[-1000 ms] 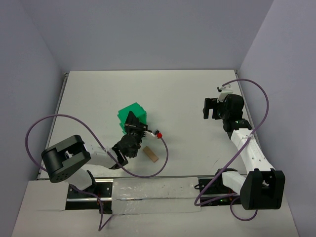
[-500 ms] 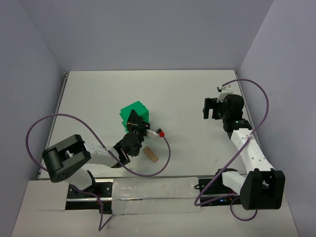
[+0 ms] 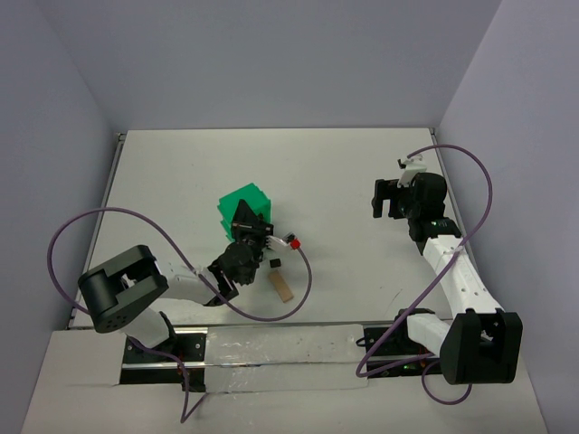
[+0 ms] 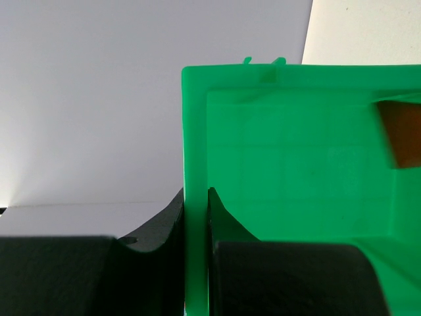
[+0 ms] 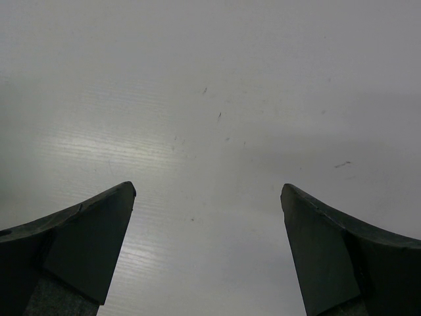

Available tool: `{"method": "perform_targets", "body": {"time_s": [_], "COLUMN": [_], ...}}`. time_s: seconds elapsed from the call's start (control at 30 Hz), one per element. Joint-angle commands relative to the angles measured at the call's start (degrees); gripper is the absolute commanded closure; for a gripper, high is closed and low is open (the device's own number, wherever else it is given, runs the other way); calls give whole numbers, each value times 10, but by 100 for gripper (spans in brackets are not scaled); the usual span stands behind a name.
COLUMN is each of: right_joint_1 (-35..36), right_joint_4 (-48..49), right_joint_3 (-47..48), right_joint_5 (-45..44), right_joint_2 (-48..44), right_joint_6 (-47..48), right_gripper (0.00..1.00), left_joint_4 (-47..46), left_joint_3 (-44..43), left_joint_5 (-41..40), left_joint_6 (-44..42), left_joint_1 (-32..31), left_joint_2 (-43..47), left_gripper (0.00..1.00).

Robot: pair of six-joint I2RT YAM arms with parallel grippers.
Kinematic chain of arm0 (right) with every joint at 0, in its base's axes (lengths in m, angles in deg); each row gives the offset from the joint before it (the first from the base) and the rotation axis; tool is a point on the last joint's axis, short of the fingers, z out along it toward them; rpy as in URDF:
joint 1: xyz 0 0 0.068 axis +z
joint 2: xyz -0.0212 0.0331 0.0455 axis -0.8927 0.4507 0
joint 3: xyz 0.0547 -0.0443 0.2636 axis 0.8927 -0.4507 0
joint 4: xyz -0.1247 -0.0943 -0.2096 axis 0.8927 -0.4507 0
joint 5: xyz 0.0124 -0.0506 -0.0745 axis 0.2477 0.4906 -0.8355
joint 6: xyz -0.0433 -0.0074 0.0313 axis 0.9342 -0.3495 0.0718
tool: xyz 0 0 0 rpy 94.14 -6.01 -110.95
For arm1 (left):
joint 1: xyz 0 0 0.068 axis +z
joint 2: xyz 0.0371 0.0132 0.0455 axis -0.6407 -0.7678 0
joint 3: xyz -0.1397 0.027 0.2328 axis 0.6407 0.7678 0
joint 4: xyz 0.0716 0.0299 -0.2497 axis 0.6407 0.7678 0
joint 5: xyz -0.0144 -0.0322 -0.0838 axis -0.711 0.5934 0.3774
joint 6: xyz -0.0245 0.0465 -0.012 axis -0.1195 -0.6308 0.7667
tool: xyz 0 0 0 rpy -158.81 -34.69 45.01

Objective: Build the wood block tower

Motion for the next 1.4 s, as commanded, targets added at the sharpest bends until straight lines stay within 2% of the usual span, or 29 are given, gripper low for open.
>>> {"method": "perform_targets", "body": {"time_s": [0.0, 0.03, 0.13, 0.27, 0.33, 0.43, 0.5, 0.53, 0.6, 0.77, 0.9, 1.03, 1.07, 1.1, 1.2, 1.27, 1.37], "right_joint_1": [-3, -3, -3, -3, -3, -3, -3, -3, -3, -3, -3, -3, -3, -3, -3, -3, -3], "right_joint_4": [4, 2, 4, 3, 4, 2, 2, 4, 4, 3, 3, 4, 3, 3, 0, 1, 2], "right_joint_3": [32, 34, 34, 31, 30, 32, 33, 33, 33, 33, 31, 32, 34, 34, 37, 37, 37], "right_joint_5": [-2, -1, -4, -5, -4, -3, -3, -3, -2, -3, -7, -9, -9, -9, -10, -14, -15], "right_joint_2": [1, 4, 1, -3, -4, -1, 1, 1, 2, 8, 12, 25, 29, 32, 45, 51, 58], "right_joint_6": [-2, -2, -3, -2, -1, -2, -2, -2, -3, -3, 0, 1, 1, 1, 3, 3, 3], "right_gripper": [0, 0, 0, 0, 0, 0, 0, 0, 0, 0, 0, 0, 0, 0, 0, 0, 0], "left_joint_4": [-89, -102, -44, -21, 32, 168, 352, 464, 605, 819, 855, 878, 889, 909, 962, 951, 922], "left_joint_3": [-2, -8, -10, -56, -97, -169, -267, -332, -462, -647, -722, -822, -847, -879, -998, -1020, -1008], "left_joint_5": [23, 16, 14, 7, -5, -7, 2, 22, 83, 226, 365, 468, 506, 507, 577, 602, 593], "left_joint_6": [-36, -43, -11, 12, 53, 184, 274, 355, 502, 730, 910, 1007, 1017, 1023, 1066, 1087, 1105], "left_joint_1": [2, 6, 8, 41, 63, 106, 129, 149, 188, 265, 329, 386, 394, 402, 435, 448, 455], "left_joint_2": [-4, -11, 3, 9, 19, 40, 52, 50, 36, -51, -100, -198, -220, -250, -348, -386, -404], "left_gripper": [100, 100, 100, 100, 100, 100, 100, 100, 100, 100, 100, 100, 100, 100, 100, 100, 100]}}
